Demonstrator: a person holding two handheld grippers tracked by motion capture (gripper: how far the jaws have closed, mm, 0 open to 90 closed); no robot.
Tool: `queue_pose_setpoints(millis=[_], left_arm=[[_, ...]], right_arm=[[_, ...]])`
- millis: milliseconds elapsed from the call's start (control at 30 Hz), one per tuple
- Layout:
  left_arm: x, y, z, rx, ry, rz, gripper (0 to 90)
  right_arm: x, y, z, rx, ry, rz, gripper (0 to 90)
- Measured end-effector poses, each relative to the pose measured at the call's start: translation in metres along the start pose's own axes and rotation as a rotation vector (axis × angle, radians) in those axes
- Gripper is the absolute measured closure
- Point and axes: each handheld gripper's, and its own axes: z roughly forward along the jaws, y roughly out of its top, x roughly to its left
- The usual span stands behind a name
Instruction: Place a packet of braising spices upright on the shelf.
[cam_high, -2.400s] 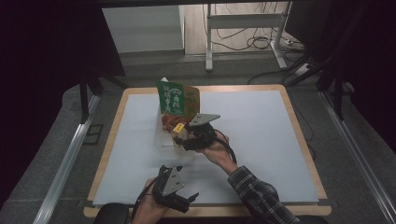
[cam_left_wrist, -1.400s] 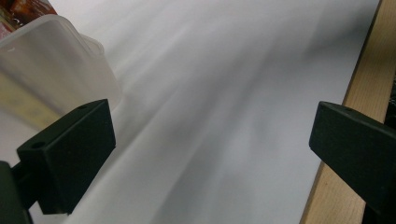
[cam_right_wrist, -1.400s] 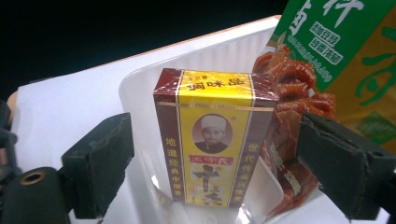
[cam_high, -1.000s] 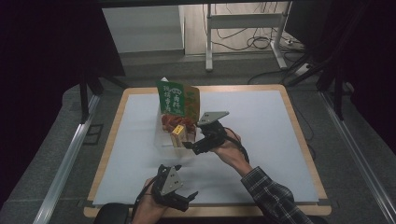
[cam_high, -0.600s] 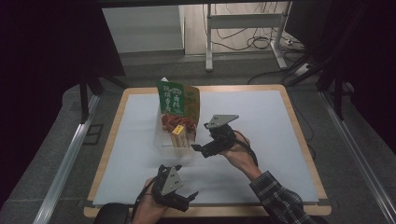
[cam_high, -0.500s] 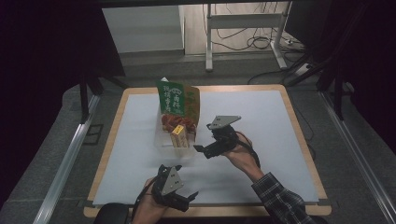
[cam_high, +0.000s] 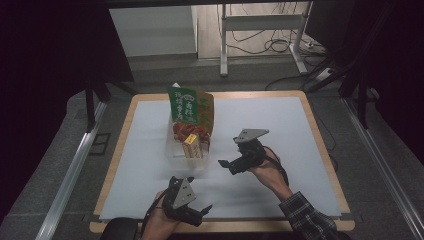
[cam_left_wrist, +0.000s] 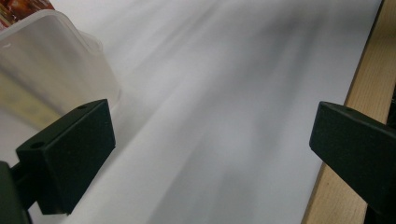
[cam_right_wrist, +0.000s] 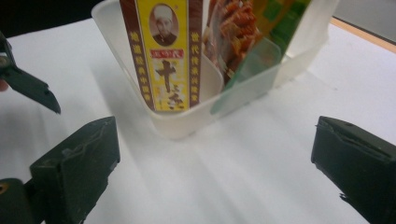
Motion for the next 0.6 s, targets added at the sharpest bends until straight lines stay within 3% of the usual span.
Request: queue_pose_setpoints(millis=[600], left_arm=[[0.000,0.000,0.000,-0.002,0.001,-0.005,0.0]], right_arm=[[-0.008,-0.027,-0.037,0.016,-0.048,0.046,0.0]])
